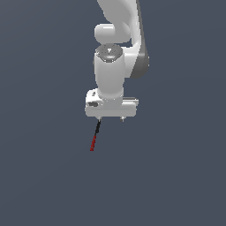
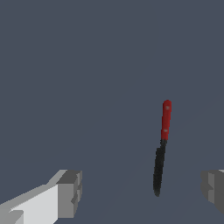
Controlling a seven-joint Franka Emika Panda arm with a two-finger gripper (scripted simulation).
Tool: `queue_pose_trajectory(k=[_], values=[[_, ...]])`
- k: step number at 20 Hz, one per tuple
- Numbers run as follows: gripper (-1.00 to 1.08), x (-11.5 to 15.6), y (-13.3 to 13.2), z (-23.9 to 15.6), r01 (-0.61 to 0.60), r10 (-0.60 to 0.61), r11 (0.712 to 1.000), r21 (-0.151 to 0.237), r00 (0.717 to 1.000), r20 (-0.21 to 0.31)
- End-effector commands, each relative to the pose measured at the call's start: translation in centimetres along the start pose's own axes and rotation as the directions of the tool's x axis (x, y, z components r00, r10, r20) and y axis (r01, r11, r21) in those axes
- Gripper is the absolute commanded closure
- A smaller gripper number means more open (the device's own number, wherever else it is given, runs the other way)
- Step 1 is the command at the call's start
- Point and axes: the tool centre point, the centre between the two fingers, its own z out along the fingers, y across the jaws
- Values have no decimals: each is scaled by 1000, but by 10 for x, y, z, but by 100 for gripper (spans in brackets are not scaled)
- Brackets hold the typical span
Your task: Pick up the object and move it to a goal position.
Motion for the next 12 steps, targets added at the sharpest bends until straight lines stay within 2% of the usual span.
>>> queue_pose_trajectory(k=[1,12], values=[[-92,0,0,0,0,0,1000,0,1000,0],[-92,2,-18,-14,48,-48,999,13,999,-25]])
